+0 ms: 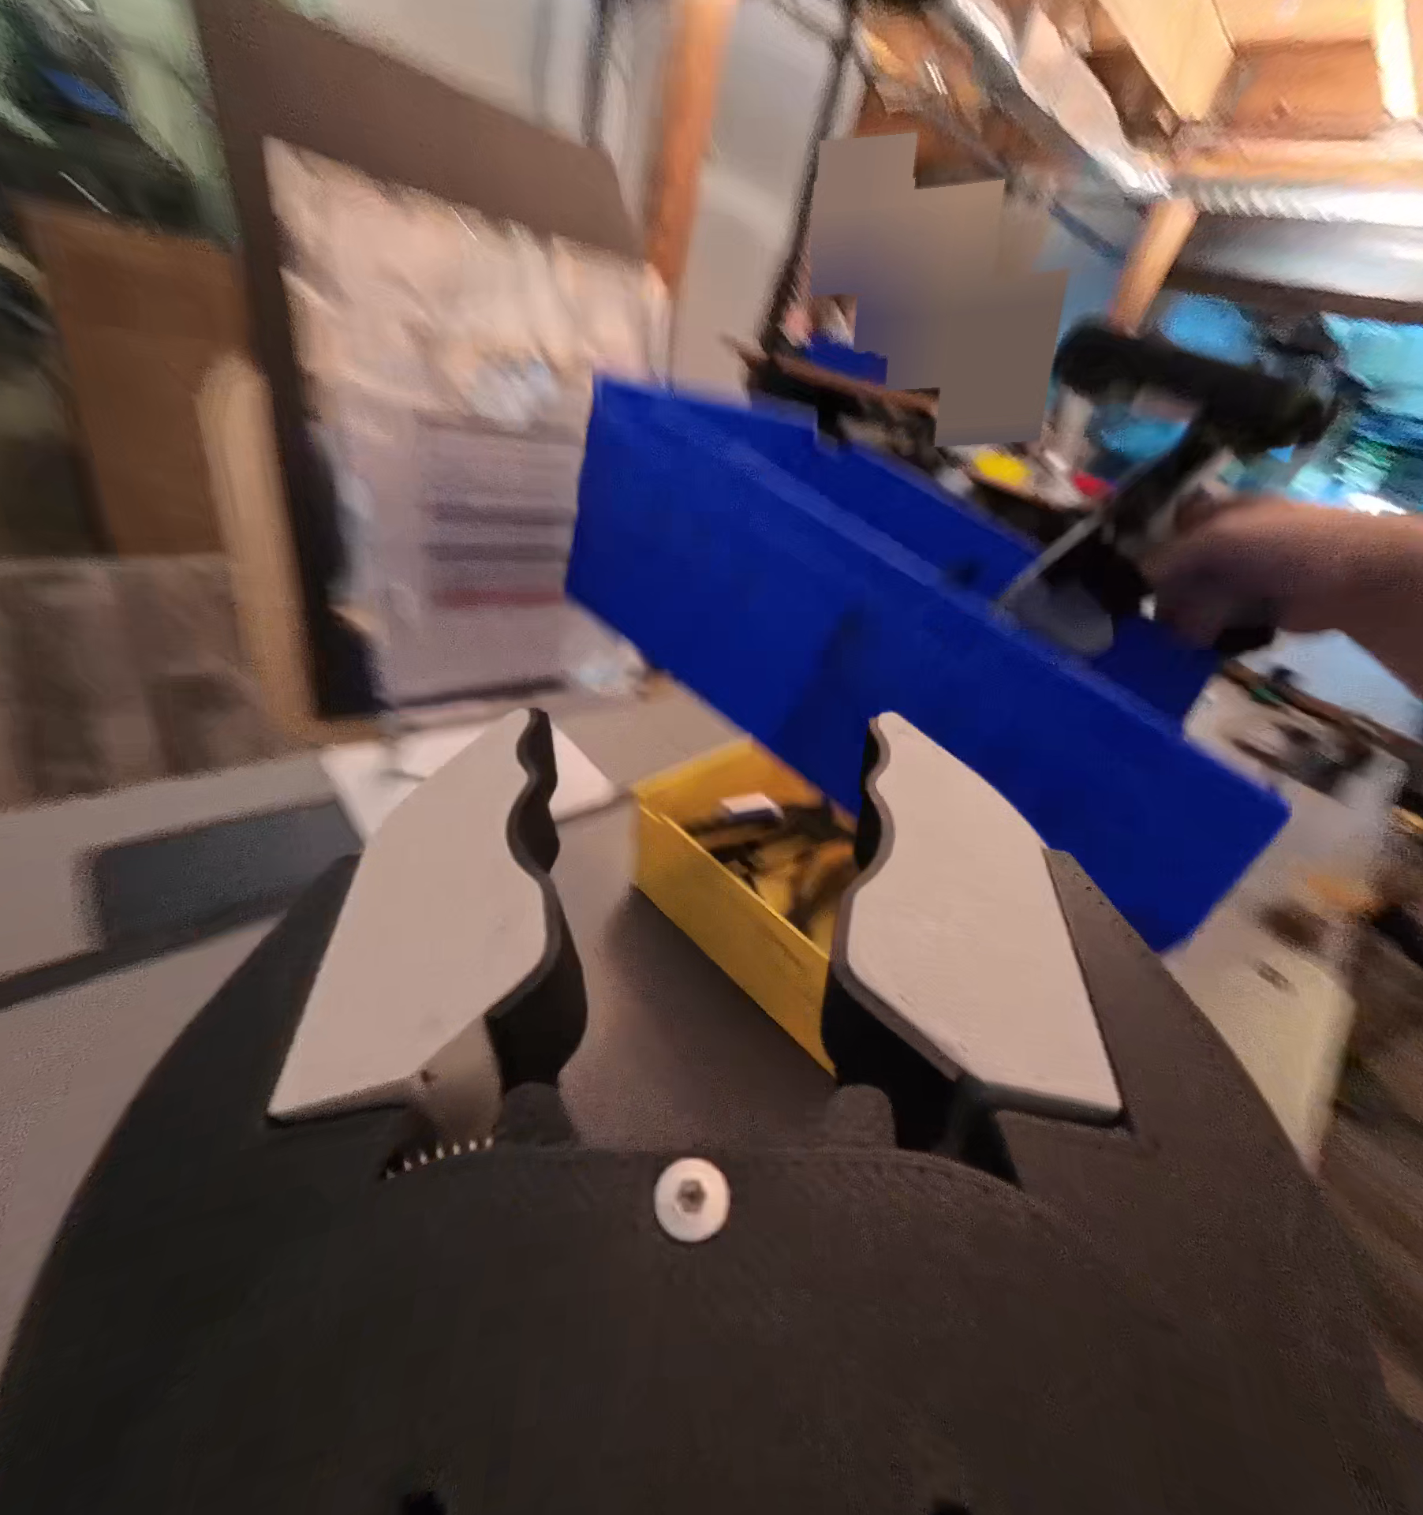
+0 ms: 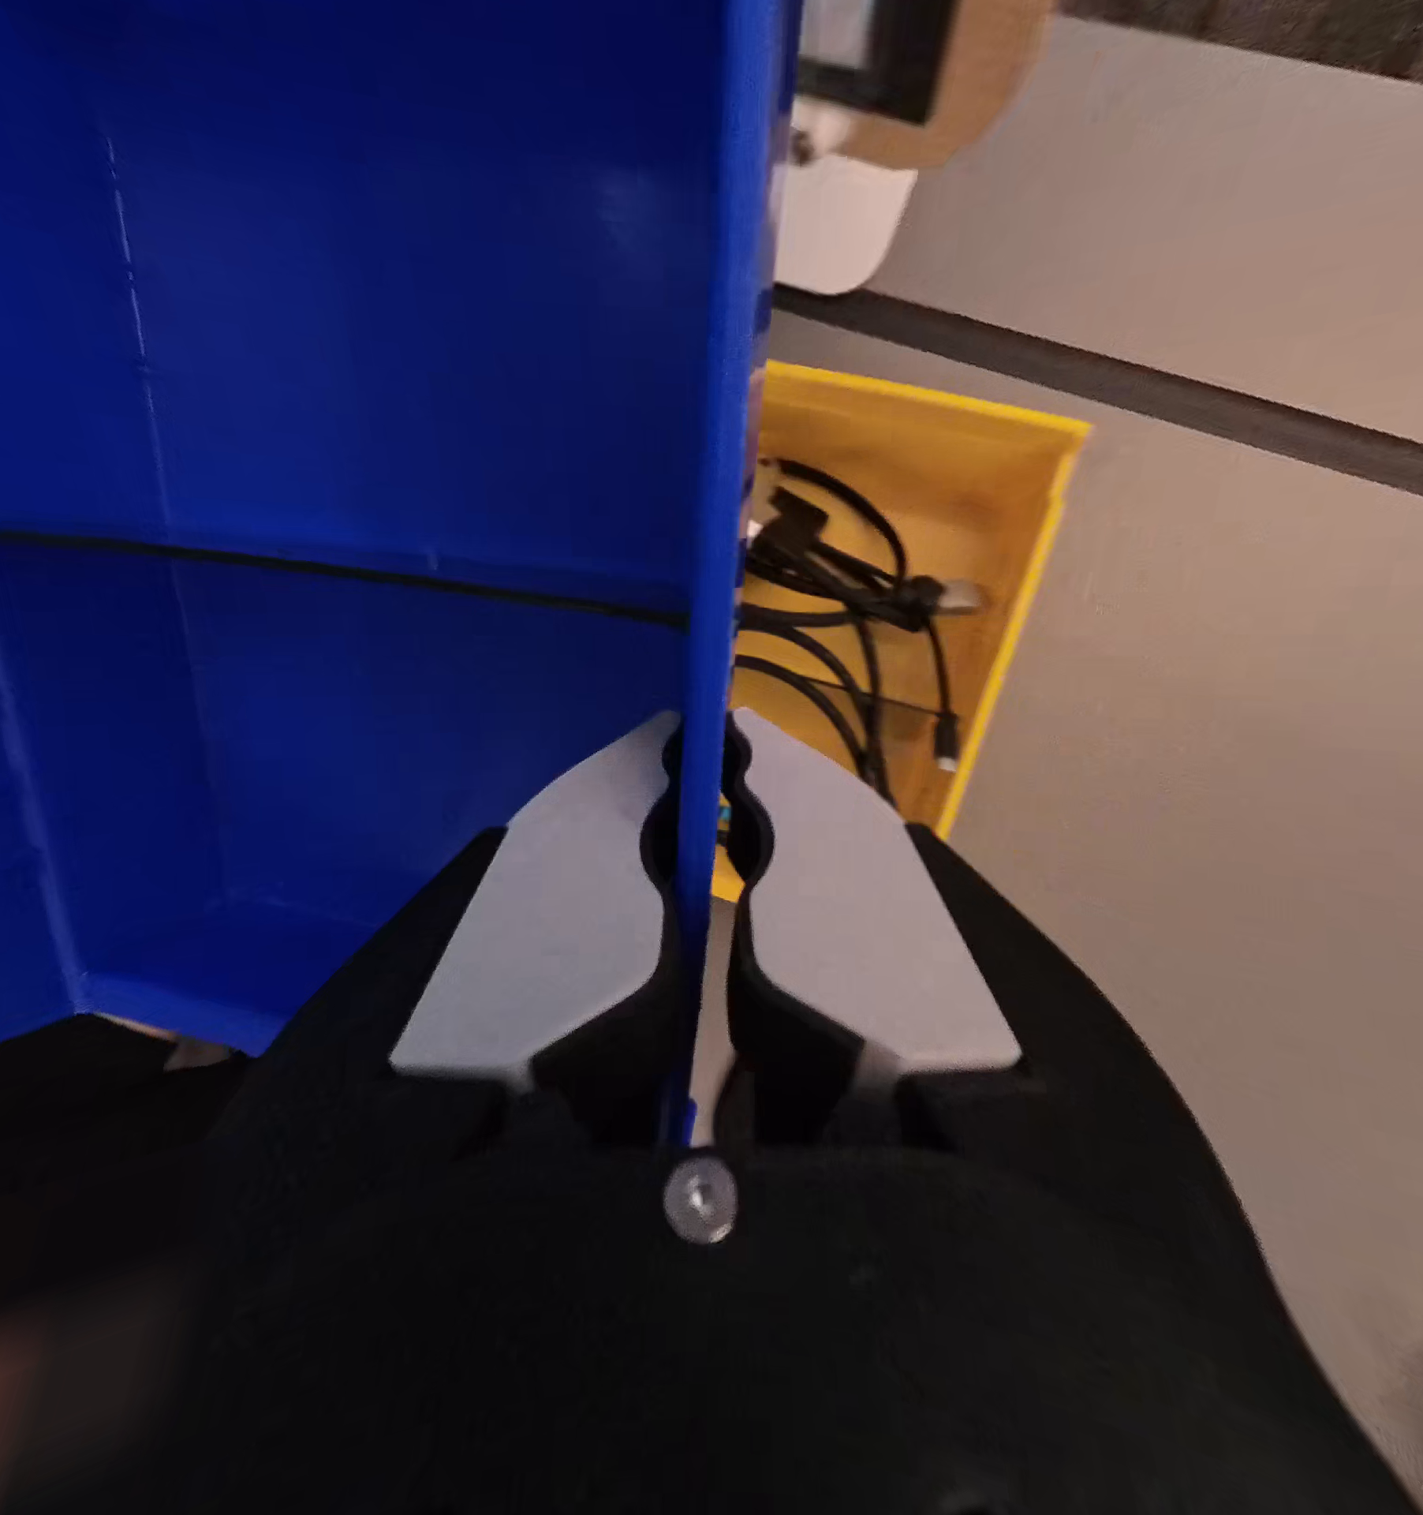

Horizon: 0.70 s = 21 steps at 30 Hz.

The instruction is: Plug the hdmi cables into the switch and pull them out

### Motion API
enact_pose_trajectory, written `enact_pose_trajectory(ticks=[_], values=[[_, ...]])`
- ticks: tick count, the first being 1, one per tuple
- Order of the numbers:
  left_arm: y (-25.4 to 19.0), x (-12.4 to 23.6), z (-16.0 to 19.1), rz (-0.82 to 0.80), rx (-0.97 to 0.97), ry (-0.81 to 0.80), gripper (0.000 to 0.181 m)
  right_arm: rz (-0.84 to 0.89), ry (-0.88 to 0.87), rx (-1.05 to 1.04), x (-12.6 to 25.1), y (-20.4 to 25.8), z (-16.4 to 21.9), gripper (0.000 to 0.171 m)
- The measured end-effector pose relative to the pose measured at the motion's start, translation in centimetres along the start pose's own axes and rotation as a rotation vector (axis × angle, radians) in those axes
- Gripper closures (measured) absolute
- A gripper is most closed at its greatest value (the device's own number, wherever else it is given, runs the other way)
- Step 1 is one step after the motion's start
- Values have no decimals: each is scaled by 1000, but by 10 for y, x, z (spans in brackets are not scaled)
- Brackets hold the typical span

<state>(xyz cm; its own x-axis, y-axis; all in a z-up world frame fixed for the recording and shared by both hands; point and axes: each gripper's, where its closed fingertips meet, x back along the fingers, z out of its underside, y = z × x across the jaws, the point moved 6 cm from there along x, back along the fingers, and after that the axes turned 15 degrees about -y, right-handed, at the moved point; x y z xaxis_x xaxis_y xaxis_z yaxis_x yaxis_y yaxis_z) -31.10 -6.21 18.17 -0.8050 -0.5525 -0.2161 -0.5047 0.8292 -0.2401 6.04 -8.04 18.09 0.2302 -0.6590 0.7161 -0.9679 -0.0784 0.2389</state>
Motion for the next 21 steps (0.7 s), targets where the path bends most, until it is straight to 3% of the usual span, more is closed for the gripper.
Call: enact_pose_trajectory(ticks=[4,7,11,13,17,20,21], values=[[-6,-74,93,166,260,356,109,89,-93,-85,51,-102,36,162],[-19,-110,148,211,373,454,118,135,-125,-160,71,-175,87,161],[-39,-126,208,158,166,648,106,180,-119,-299,75,-250,167,162],[-41,-130,232,121,104,715,100,207,-91,-359,68,-275,203,162],[-34,-133,267,103,175,850,99,235,-13,-420,44,-305,250,160],[-32,-132,281,116,210,918,105,218,49,-408,20,-310,261,159],[-35,-131,282,147,264,932,120,214,68,-394,12,-309,261,158]])
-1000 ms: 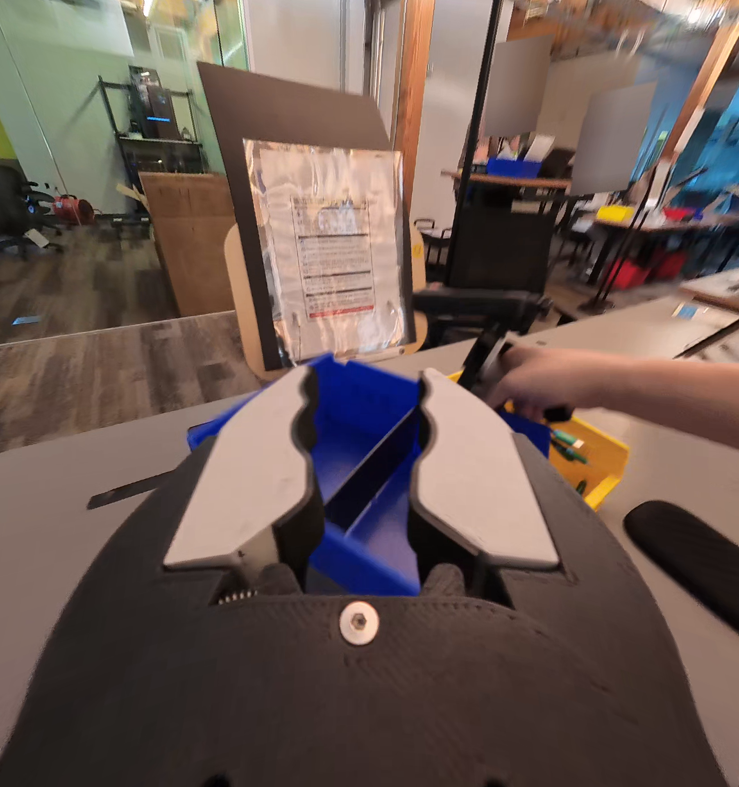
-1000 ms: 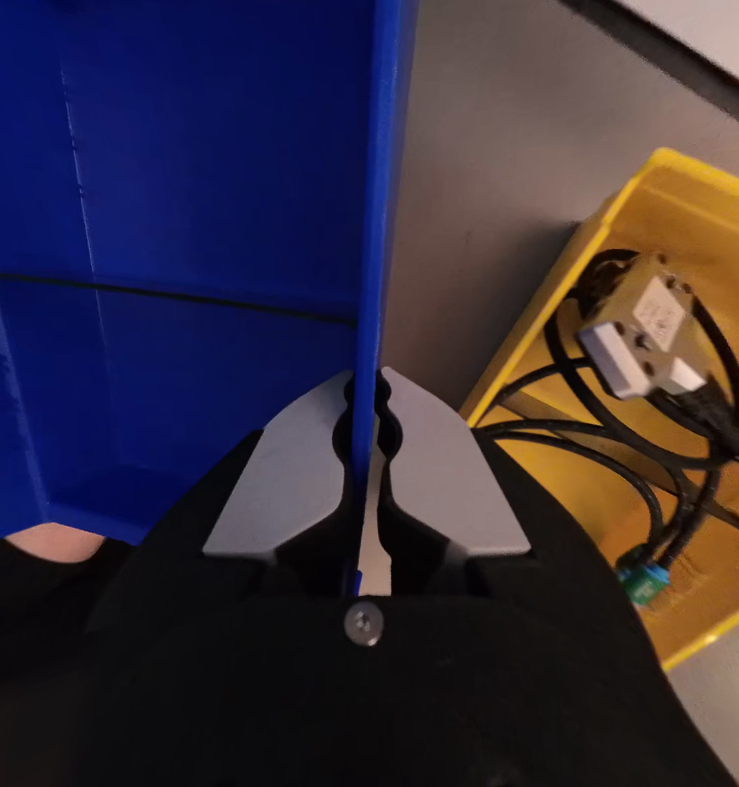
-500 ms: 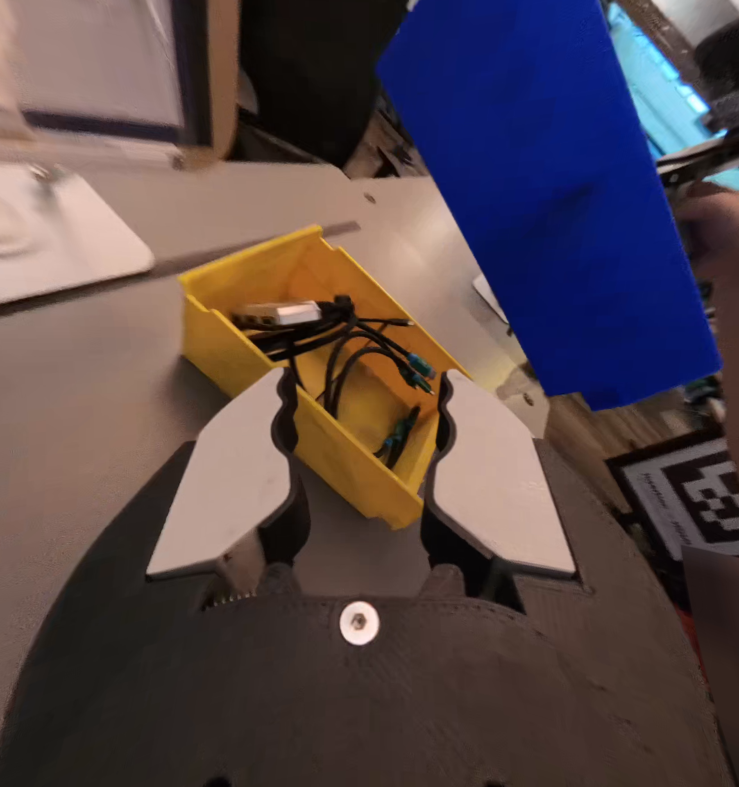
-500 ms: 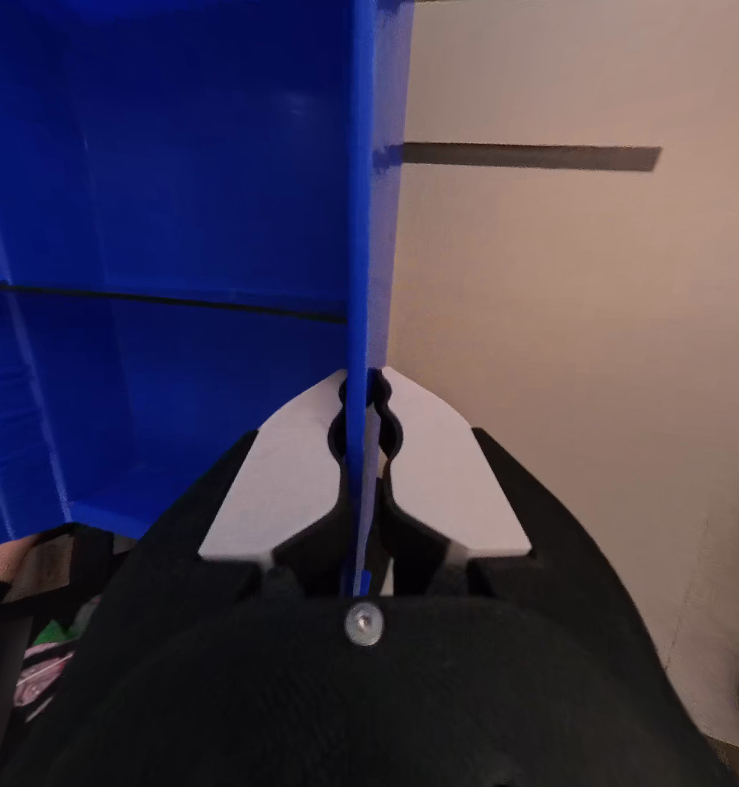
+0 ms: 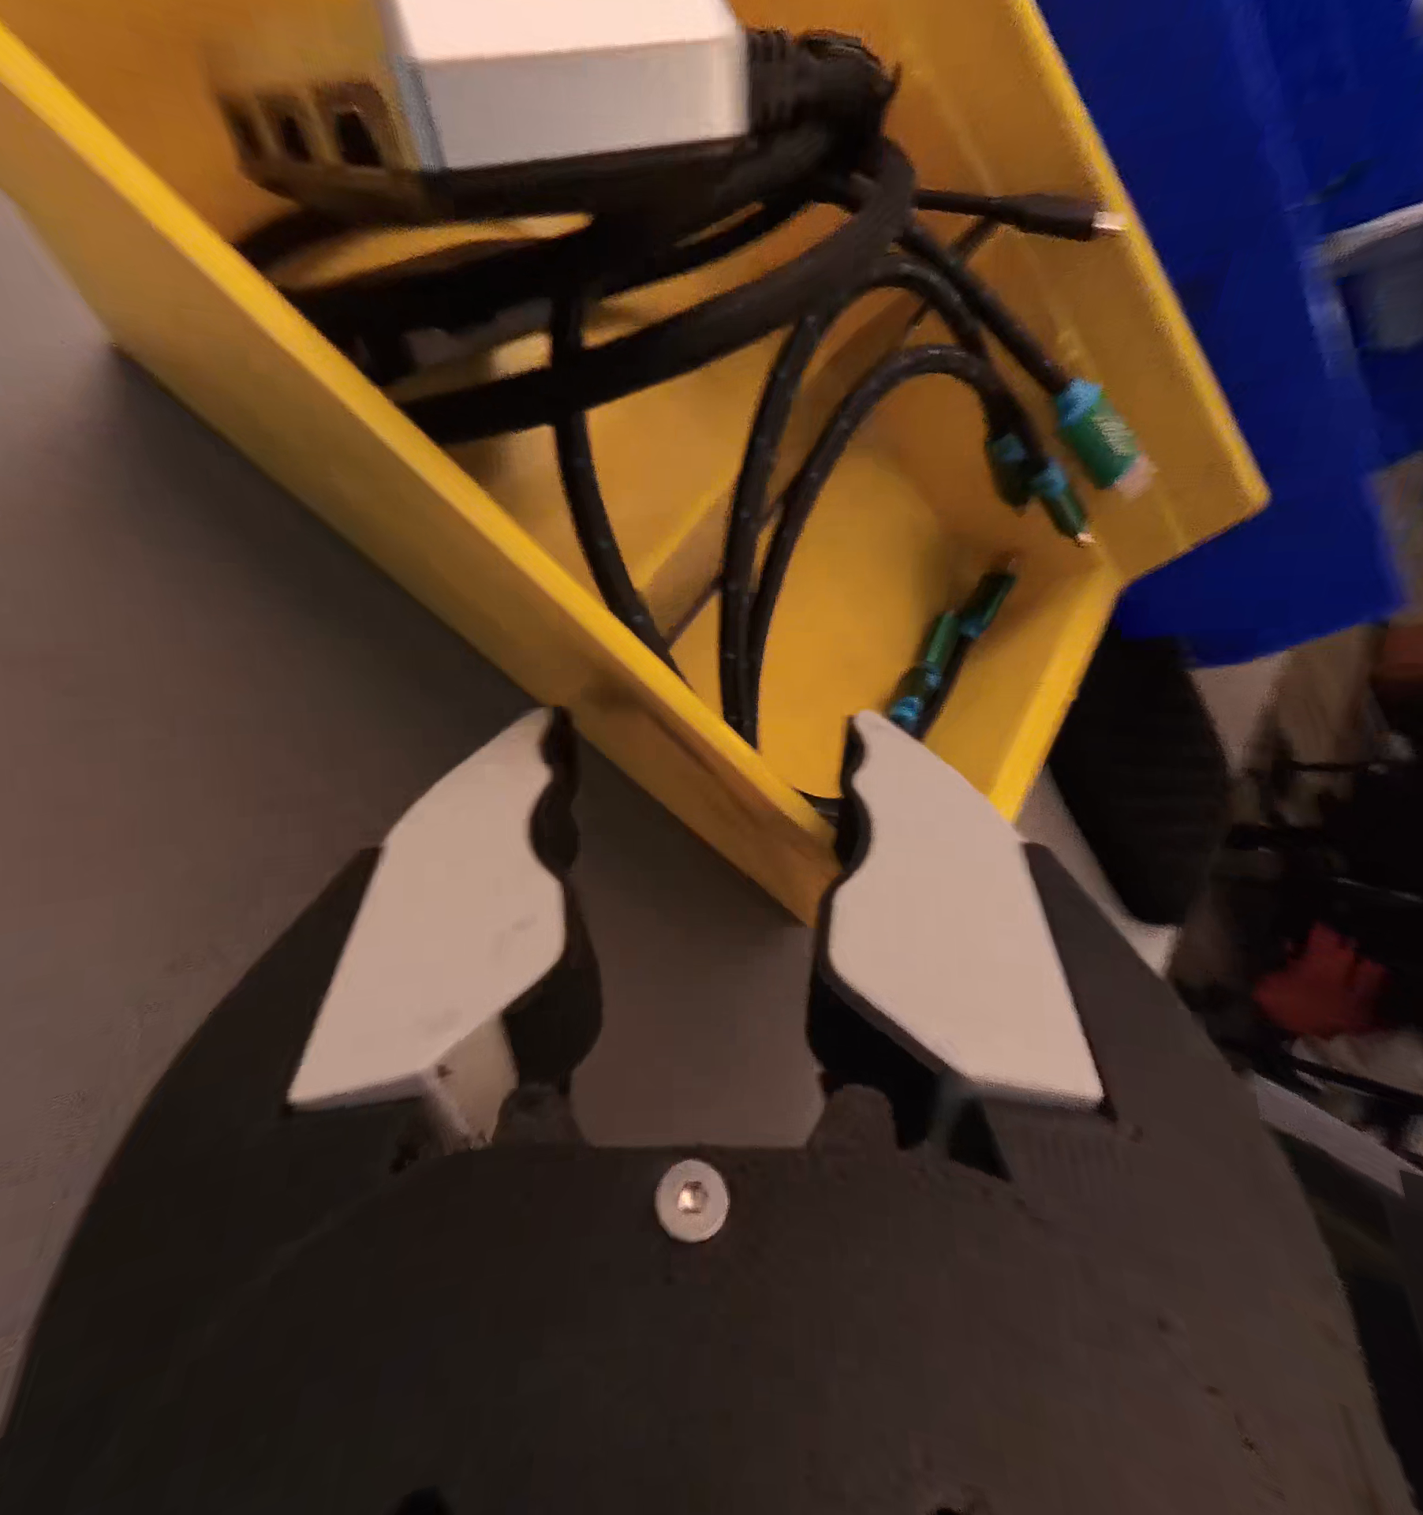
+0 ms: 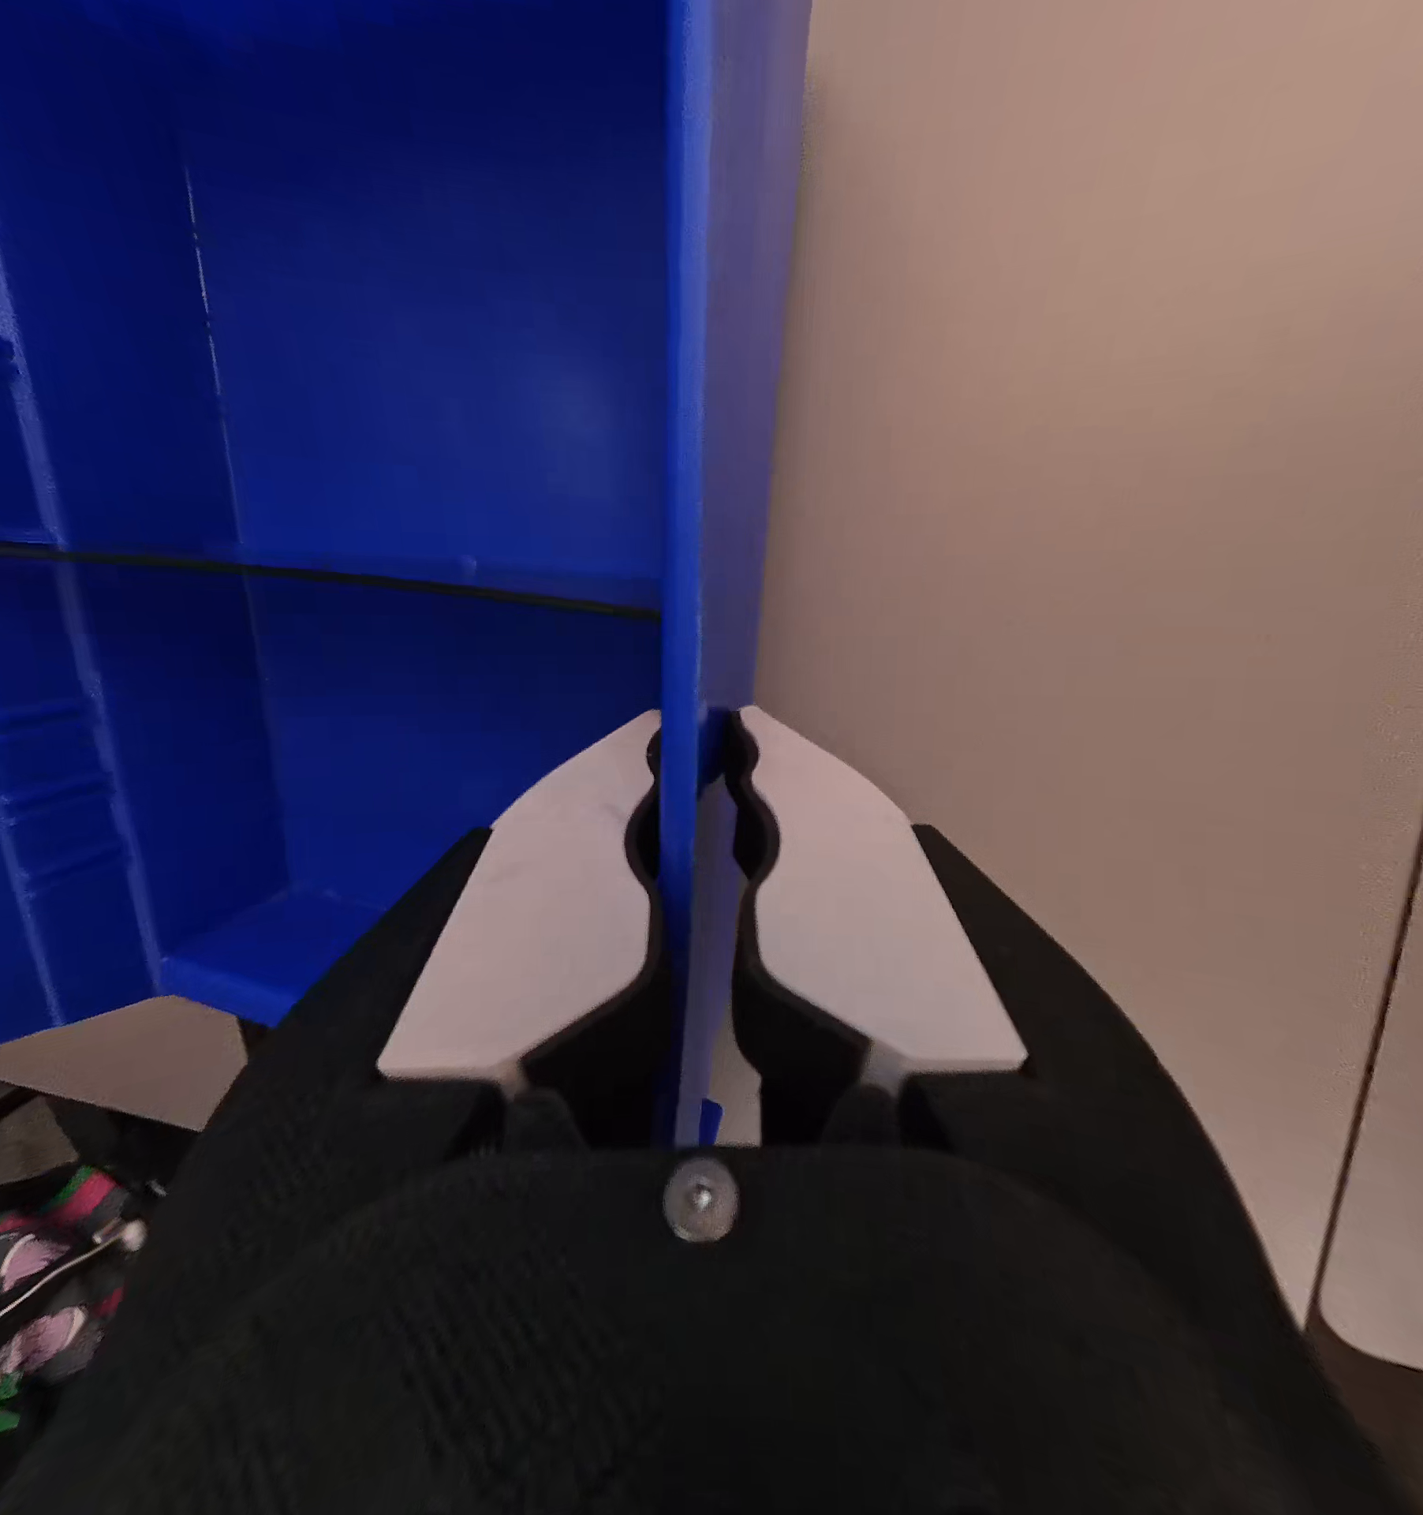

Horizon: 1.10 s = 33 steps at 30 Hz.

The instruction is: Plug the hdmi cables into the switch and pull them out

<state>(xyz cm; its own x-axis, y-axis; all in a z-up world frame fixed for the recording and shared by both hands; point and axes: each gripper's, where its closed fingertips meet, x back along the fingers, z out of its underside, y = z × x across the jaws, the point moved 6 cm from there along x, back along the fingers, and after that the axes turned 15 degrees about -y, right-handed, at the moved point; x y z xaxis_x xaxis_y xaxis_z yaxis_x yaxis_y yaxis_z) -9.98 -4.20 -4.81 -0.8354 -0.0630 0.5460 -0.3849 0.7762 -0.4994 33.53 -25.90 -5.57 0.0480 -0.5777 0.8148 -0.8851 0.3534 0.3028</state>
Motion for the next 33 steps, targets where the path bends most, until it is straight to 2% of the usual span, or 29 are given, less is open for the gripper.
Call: enact_pose_trajectory(ticks=[2,6,10,14,18,23,27,33], values=[[0,3,0,34,-10,43,138,-5,42,26,-13,10,-2,159],[12,18,-3,9,-64,116,148,-23,42,34,-32,35,-10,158],[45,57,-8,-108,-94,162,163,-2,48,55,-48,58,-13,161],[95,107,-9,-266,-18,129,171,20,52,83,-56,74,-16,163],[146,163,-4,-442,95,26,173,35,65,83,-58,74,-21,165],[189,236,23,-499,276,-93,173,62,70,-6,-54,54,-27,164],[214,291,49,-613,375,-184,173,110,55,-83,-47,35,-27,163],[224,335,76,-701,460,-225,173,161,32,-153,-40,24,-24,163]])
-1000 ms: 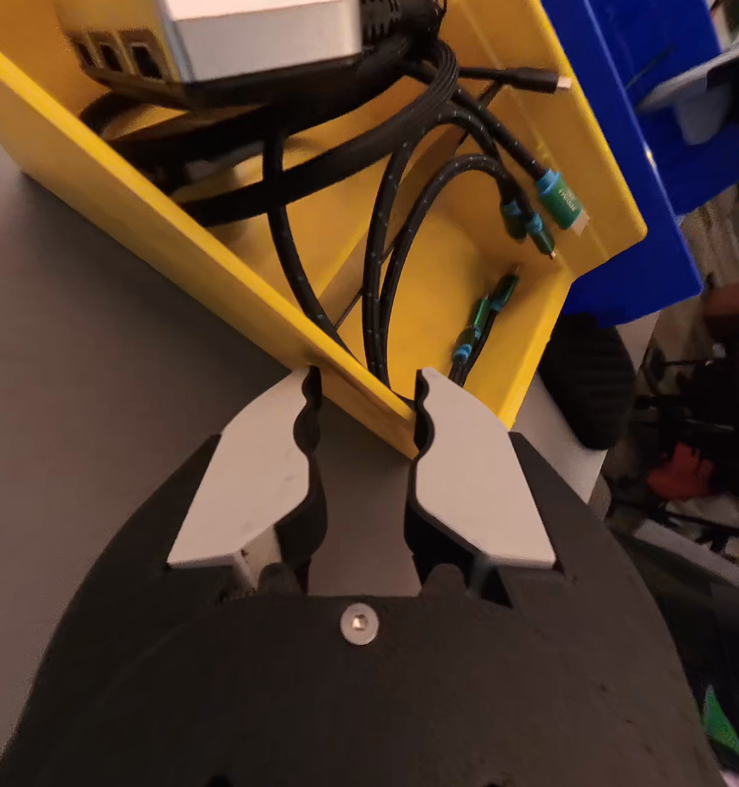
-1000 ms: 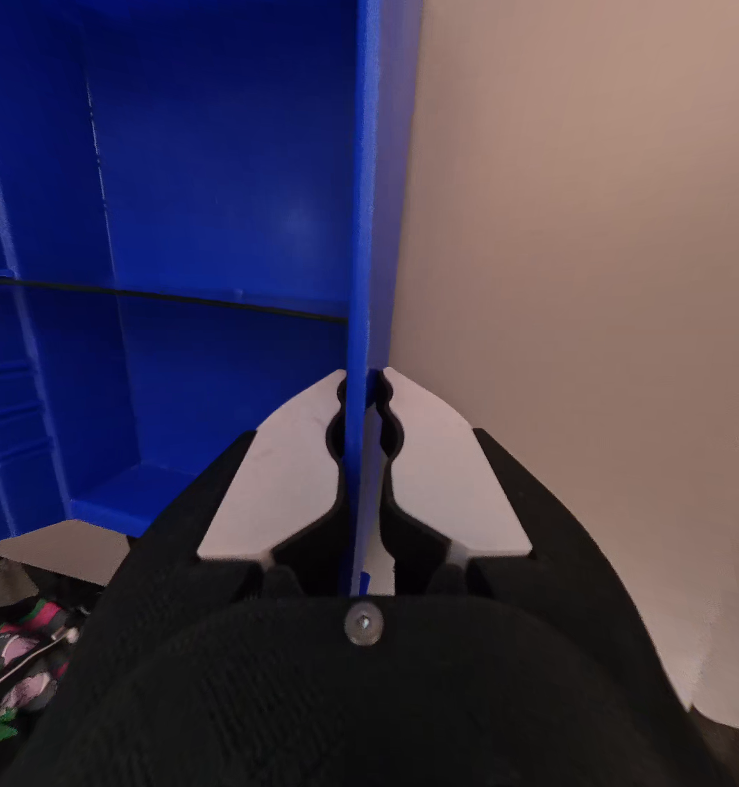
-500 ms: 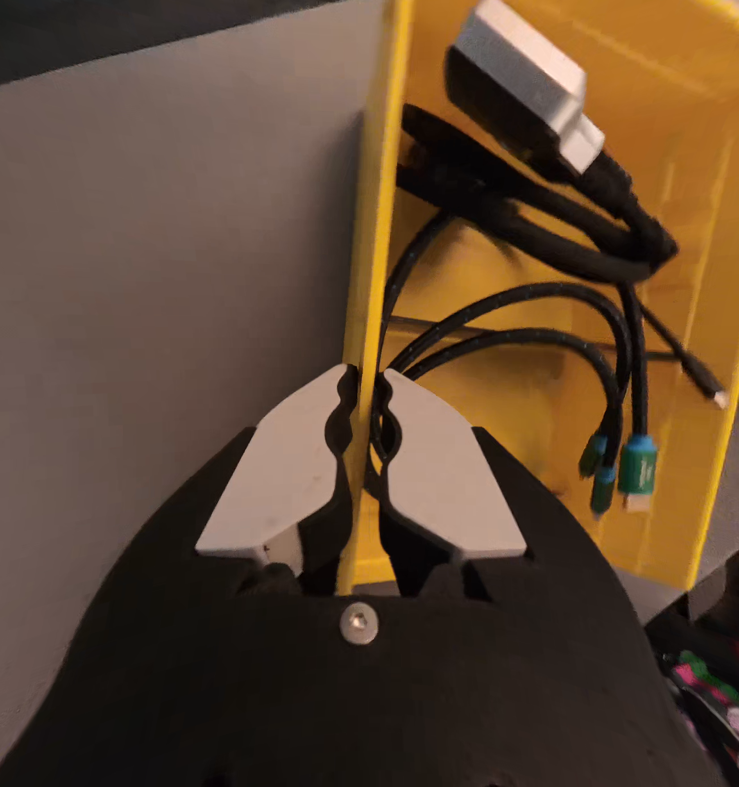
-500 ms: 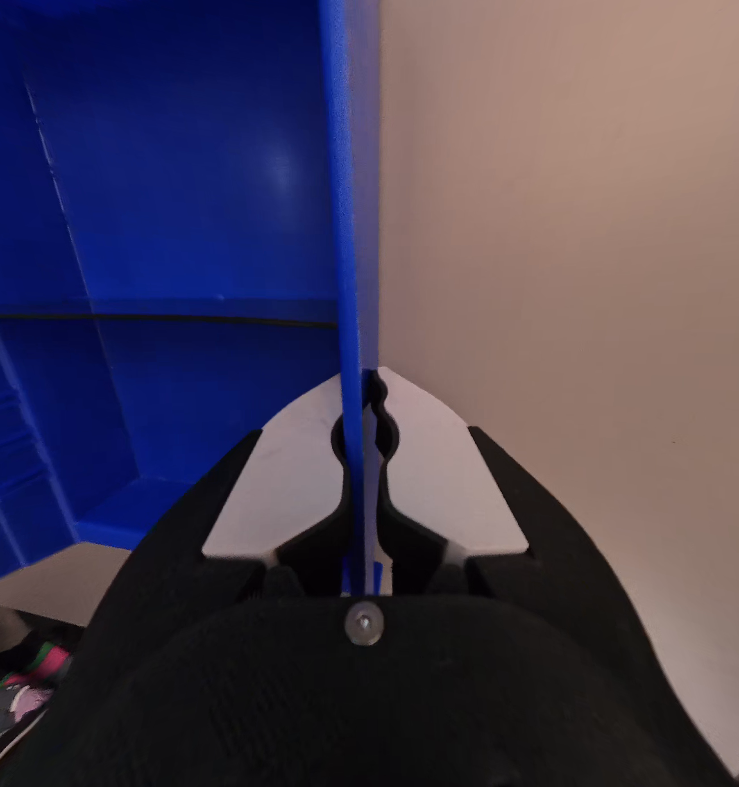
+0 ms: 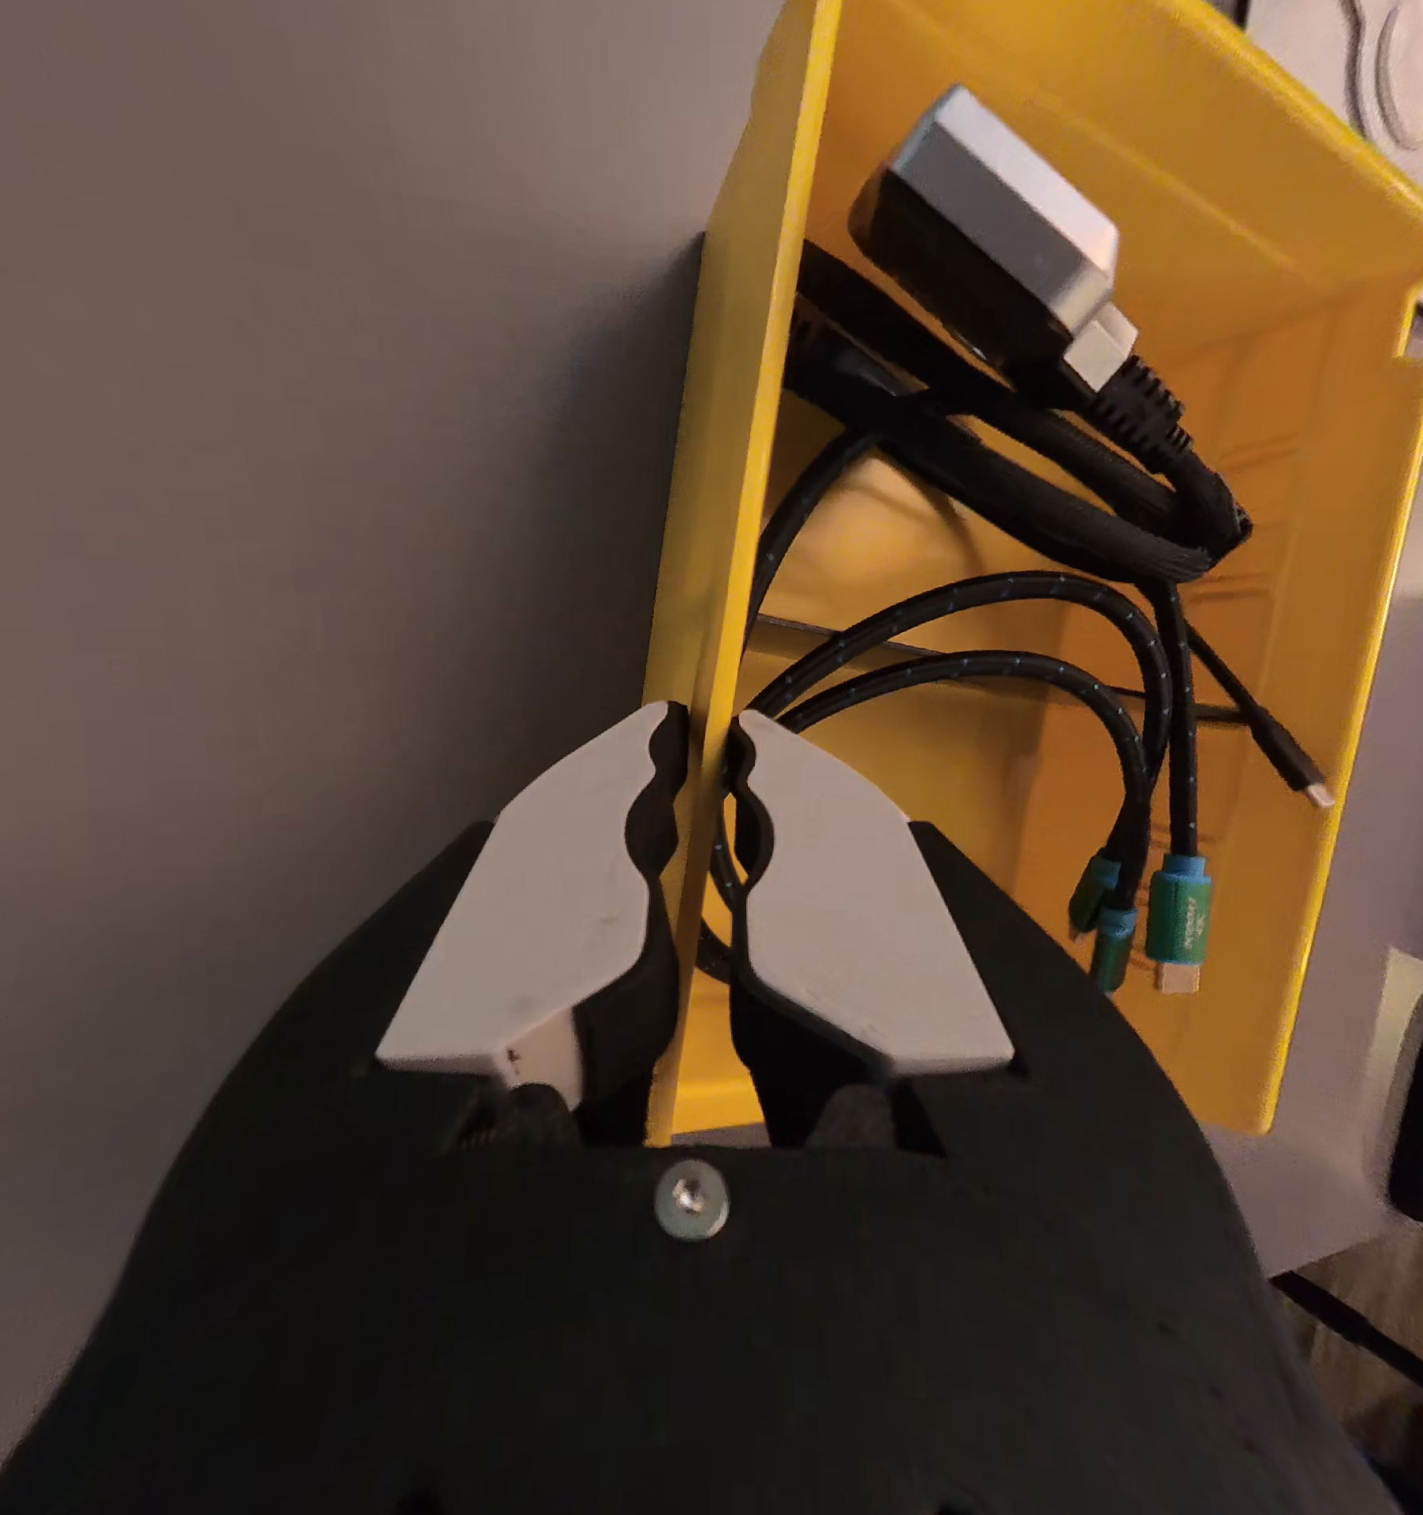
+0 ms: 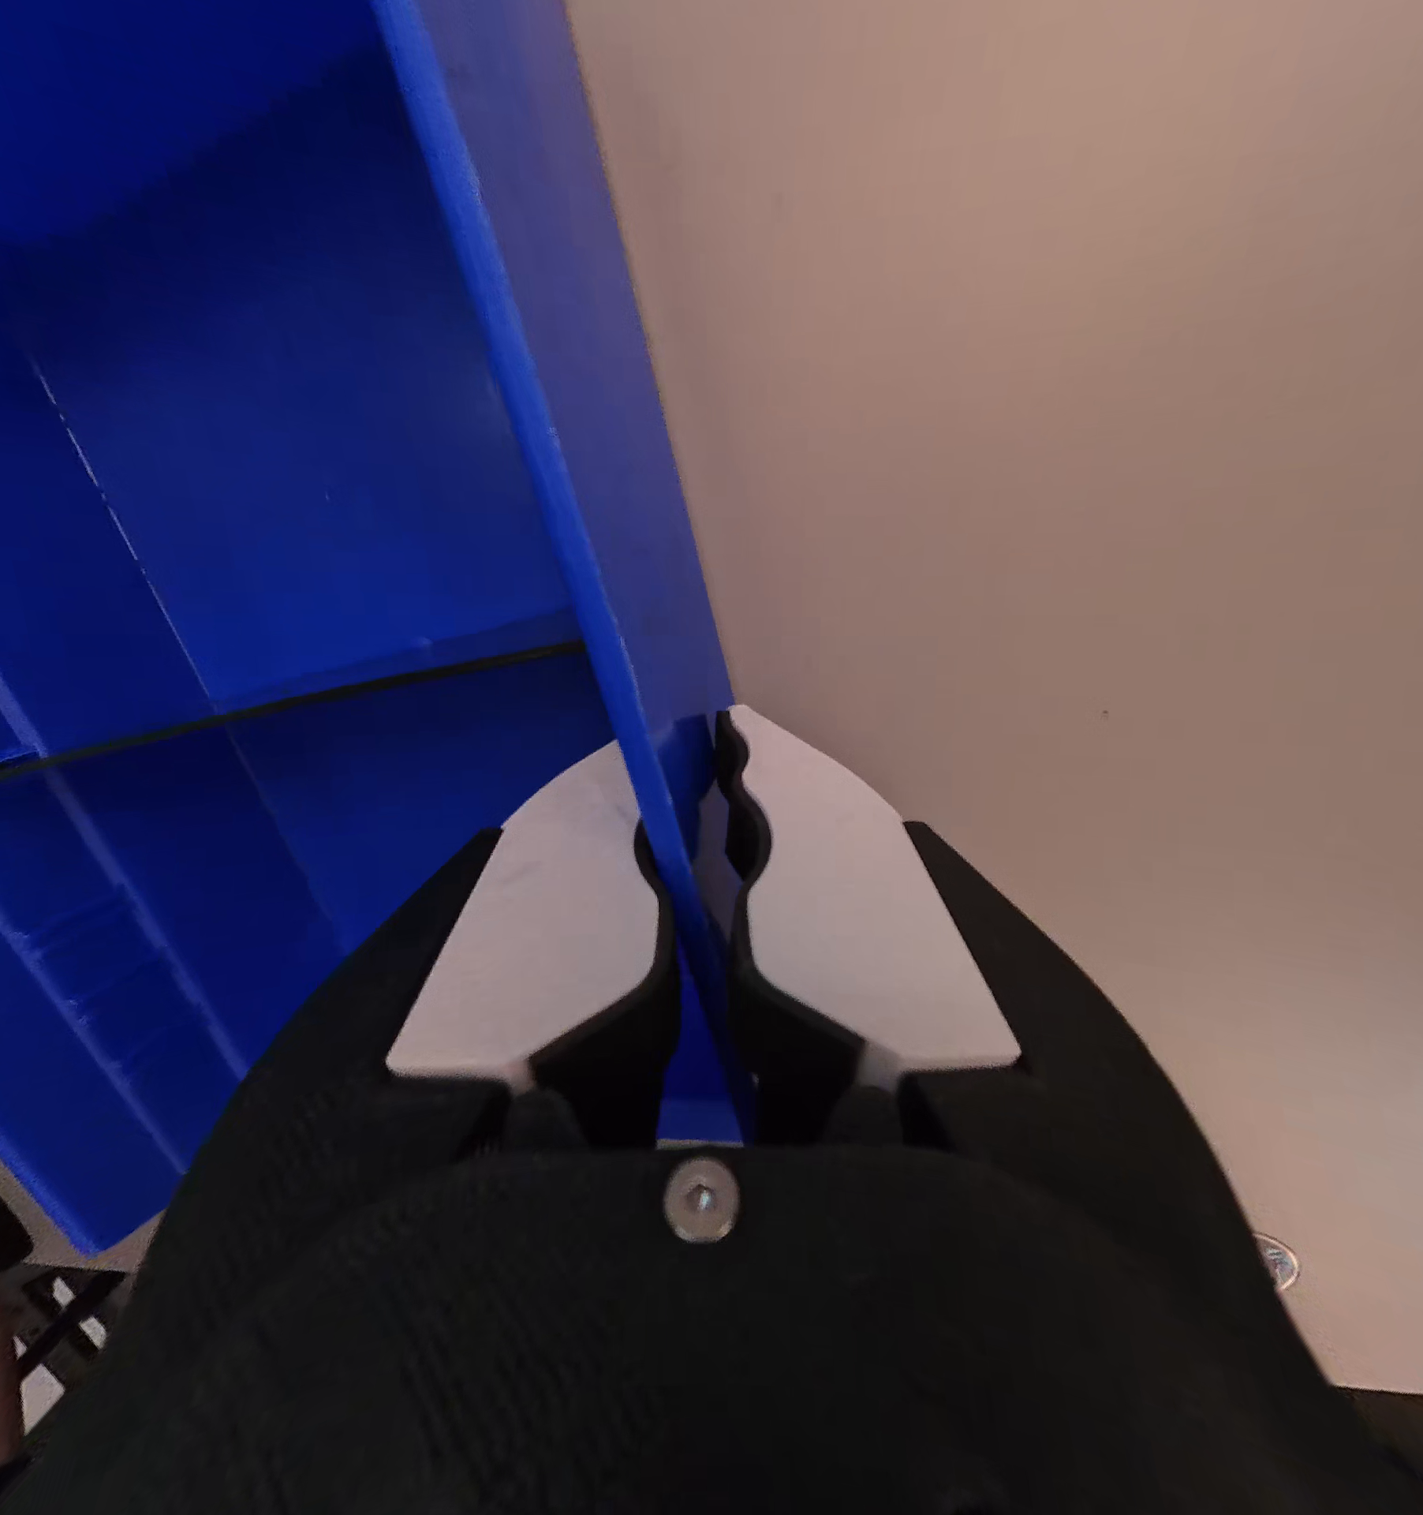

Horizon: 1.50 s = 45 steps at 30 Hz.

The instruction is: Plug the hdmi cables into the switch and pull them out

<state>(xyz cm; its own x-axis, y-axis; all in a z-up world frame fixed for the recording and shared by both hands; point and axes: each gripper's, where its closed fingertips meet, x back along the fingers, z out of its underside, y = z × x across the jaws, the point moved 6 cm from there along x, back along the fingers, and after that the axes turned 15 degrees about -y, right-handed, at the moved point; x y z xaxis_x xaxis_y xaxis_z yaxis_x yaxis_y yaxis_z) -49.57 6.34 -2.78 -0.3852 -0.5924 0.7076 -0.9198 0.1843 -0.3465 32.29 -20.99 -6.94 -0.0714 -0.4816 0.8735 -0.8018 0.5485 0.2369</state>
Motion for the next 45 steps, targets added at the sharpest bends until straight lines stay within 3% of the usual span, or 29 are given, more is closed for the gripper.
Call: enact_pose_trajectory(ticks=[10,38,45], values=[[-2,1,1,-17,-83,36,173,53,15,98,-2,26,7,164],[5,2,0,68,-48,15,173,14,13,254,-5,10,-6,163],[6,5,2,45,-44,30,173,89,29,398,6,13,-4,146]])
